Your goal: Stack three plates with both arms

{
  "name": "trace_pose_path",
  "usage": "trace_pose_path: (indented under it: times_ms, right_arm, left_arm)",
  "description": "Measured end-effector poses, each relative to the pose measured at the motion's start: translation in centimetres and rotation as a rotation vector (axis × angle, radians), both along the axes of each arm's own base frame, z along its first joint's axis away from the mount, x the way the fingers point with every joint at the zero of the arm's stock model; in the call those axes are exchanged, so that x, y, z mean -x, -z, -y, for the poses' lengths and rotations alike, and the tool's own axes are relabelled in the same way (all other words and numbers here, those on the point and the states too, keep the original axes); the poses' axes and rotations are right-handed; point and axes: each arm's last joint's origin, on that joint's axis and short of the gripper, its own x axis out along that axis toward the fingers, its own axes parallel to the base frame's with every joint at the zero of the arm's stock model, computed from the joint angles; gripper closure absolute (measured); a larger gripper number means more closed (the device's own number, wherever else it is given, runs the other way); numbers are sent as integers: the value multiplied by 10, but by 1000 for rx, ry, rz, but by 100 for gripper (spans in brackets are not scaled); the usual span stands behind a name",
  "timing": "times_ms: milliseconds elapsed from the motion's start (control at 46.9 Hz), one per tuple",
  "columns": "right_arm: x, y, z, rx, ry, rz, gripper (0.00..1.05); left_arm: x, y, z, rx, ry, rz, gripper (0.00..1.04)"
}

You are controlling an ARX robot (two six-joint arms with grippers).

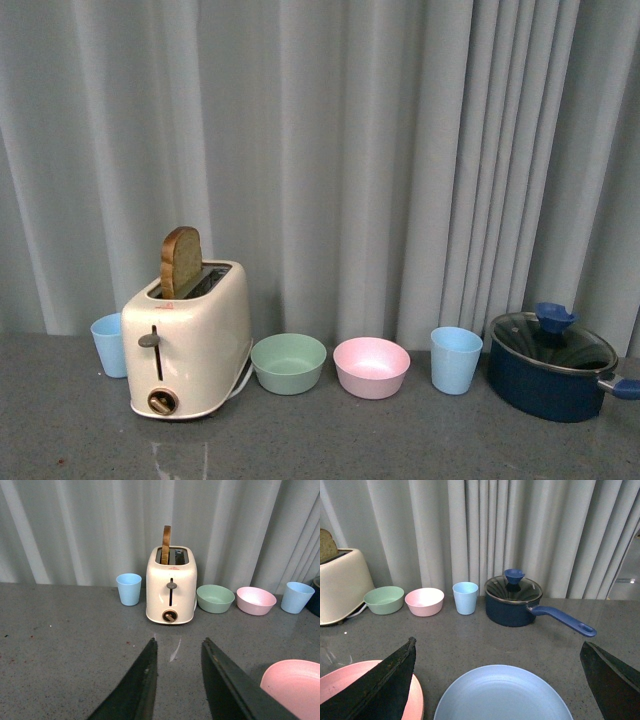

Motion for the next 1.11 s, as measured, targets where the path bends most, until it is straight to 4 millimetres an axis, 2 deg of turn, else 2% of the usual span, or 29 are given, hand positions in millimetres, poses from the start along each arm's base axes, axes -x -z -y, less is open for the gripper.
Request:
trace_pose_path:
  times_ms: [235,299,427,491,555,619,789,853,981,1109]
  right_arm:
    - [0,0,0,0,0,0,7]
    - [0,0,0,0,0,0,7]
    - [-1,0,0,16,29,6,7]
    - [-6,-12,0,95,279,101,7]
    - [-16,-22,9,151,650,109,7]
    - [-28,-28,21,178,756,72,7]
    - [-73,-45,56,143,655,-109,7]
    - [-94,-47,77,82,612,-227,7]
    - [-131,-39,121,-60,521,-460,7]
    - [-154,-27,151,-108,481,-617,7]
  left_arm:
    - [0,0,0,0,0,0,16]
    - [0,0,0,0,0,0,5]
    - [0,0,0,0,0,0,7]
    - [0,0,0,0,0,0,7]
    - [0,0,0,0,0,0,7]
    - [0,0,0,0,-1,0,7]
    - [0,0,0,0,0,0,7]
    - [0,0,0,0,0,0,7]
    - [0,0,0,0,0,0,7]
    - [0,0,0,0,0,0,7]
